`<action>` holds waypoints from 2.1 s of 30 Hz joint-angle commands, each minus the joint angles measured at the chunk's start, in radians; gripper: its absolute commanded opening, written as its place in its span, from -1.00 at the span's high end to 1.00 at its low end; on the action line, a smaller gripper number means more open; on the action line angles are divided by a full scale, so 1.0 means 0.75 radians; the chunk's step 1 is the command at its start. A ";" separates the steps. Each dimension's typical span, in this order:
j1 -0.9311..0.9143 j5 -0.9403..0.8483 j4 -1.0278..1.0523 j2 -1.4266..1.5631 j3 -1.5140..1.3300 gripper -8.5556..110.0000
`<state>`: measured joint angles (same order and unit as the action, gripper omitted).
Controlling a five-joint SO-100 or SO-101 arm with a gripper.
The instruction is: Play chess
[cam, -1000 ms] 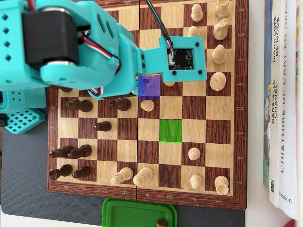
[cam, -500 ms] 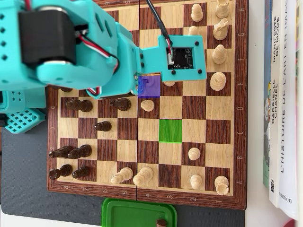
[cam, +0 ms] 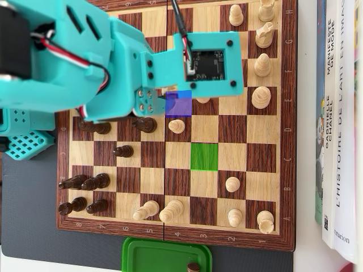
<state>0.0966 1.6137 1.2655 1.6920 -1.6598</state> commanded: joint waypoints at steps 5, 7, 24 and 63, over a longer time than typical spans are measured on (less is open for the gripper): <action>-0.086 -0.006 0.006 0.092 0.047 0.80; -0.104 -0.006 0.006 0.086 0.053 0.80; -0.221 -0.076 0.002 -0.137 0.243 0.80; -0.346 -0.252 -0.010 -0.515 0.368 0.80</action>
<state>-0.1611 1.4312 1.2655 1.3008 -1.3975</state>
